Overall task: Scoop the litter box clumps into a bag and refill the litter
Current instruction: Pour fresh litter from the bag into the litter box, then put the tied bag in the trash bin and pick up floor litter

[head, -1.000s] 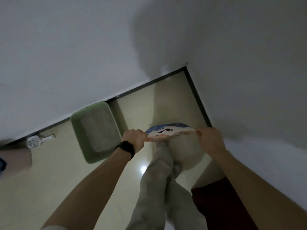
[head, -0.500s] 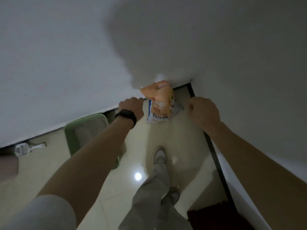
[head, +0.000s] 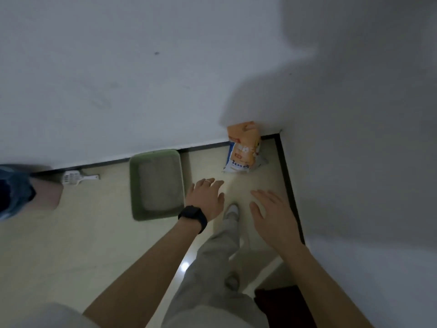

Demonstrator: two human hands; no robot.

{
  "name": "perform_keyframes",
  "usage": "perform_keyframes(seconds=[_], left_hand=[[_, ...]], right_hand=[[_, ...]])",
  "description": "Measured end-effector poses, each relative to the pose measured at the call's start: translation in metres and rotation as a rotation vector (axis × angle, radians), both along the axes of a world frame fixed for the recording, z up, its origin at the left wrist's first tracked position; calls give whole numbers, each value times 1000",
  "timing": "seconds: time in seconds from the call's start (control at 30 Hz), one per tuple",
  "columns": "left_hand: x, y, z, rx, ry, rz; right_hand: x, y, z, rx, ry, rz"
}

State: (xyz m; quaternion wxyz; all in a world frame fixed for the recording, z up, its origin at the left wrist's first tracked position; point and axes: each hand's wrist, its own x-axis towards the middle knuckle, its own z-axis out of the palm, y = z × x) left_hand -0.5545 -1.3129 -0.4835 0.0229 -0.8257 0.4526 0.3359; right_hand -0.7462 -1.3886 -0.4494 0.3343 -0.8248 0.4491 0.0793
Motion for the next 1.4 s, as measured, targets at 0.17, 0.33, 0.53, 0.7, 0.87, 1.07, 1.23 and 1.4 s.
perform_keyframes(seconds=[0.17,0.33,0.53,0.7,0.87,1.07,1.23,1.4], left_hand=[[-7,124,87,-34,-72,74],[8,251,163,-8,-173,147],[77,380,206,-11,-218,351],[170,469,189,53,-215,404],[294,537,128,75,-148,328],[413,592,56,149,-25,193],[467,597,-10,208,32,40],[496,585,-99,221,60,31]], right_hand=[[-8,107,78,-87,-106,75],[3,190,142,-63,-88,130],[70,263,182,-114,-149,241],[154,331,168,-101,-140,257],[251,418,114,-15,-58,166],[365,515,57,151,57,82],[427,551,1,212,52,-29],[457,564,-93,287,75,-78]])
